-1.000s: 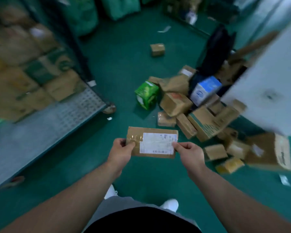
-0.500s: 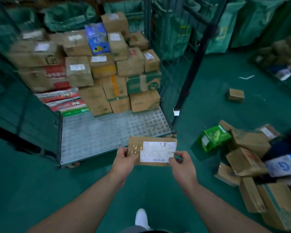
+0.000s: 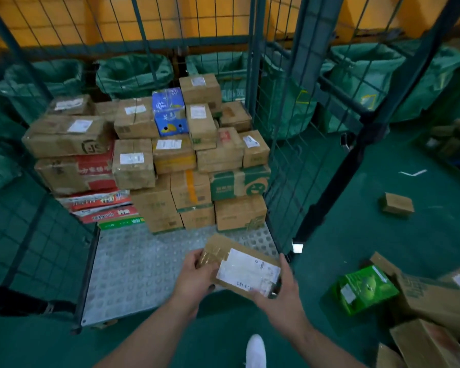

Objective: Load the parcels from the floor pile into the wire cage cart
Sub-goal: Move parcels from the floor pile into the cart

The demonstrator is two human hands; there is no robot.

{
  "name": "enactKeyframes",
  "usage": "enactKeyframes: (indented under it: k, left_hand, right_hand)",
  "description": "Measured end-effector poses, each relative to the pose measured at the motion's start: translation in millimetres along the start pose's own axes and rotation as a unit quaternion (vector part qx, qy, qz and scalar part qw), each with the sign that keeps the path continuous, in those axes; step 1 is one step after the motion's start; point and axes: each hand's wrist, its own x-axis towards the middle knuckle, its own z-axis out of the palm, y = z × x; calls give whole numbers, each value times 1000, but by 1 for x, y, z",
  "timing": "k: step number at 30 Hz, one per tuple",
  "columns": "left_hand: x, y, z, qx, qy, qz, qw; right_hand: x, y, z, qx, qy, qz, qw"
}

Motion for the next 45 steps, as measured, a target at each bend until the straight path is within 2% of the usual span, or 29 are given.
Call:
enactKeyframes:
  k: [4, 8, 11, 15, 18, 19, 20, 21, 22, 23, 24, 25, 26, 27, 31, 33, 35, 40, 43, 45]
  left_hand:
    - [49, 52, 22, 17, 9, 40, 999]
    - [97, 99, 37, 42, 6, 62, 997]
    - [124, 125, 39, 75, 7, 93, 993]
    - [184, 181, 37, 107, -7, 143, 984]
    - [223, 217, 36, 118, -35, 146, 982]
    - [239, 227, 34, 114, -45, 147, 982]
    - [247, 235, 33, 122, -45, 147, 981]
    - [262, 246, 31, 135, -45, 146, 979]
    - [267, 251, 29, 151, -41, 143, 977]
    - [289, 261, 24, 161, -44, 140, 976]
    - [299, 267, 22, 189, -43, 135, 972]
    - [319, 273, 18, 225, -37, 134, 964]
    - [336, 279, 15, 258, -33, 127, 957]
    - [351, 284, 13, 283, -31, 121, 951]
    - [409, 307, 15, 429, -24, 122, 895]
    - [432, 321, 22, 505, -2, 121, 855]
    - [459, 334, 35, 540, 23, 109, 834]
    - [502, 360, 70, 492, 64, 47, 867]
    - [535, 370, 91, 442, 97, -17, 892]
    - [561, 371, 105, 425, 100, -75, 897]
  right_hand:
    - [68, -26, -6, -63, -45, -55, 995]
    - [135, -58, -11, -124, -39, -47, 990]
    - [166, -82, -5, -105, -27, -34, 994]
    - [221, -128, 16, -69, 43, -3, 997]
    - [244, -154, 24, 22, 5, 5, 1000]
    - [264, -152, 27, 52, 47, -36, 997]
    - [289, -165, 30, 87, 146, 50, 984]
    - [318, -181, 35, 114, 315, 153, 930]
    - [323, -189, 36, 134, 390, 192, 890]
    - [333, -194, 37, 198, 306, 129, 922]
    - [327, -192, 36, 122, 192, 38, 973]
    - [326, -201, 38, 110, 139, -12, 984]
    - [331, -212, 40, 60, 97, 23, 993]
    - [349, -226, 44, 65, 129, 73, 987]
    - [396, -254, 51, 82, 124, 140, 979]
    - [414, -264, 48, 57, 141, 141, 978]
    - [441, -280, 42, 45, 148, 123, 980]
    - [533, -323, 27, 144, 98, 146, 974]
    - [597, -339, 19, 227, 90, 182, 953]
    - [629, -359, 10, 244, 73, 179, 950]
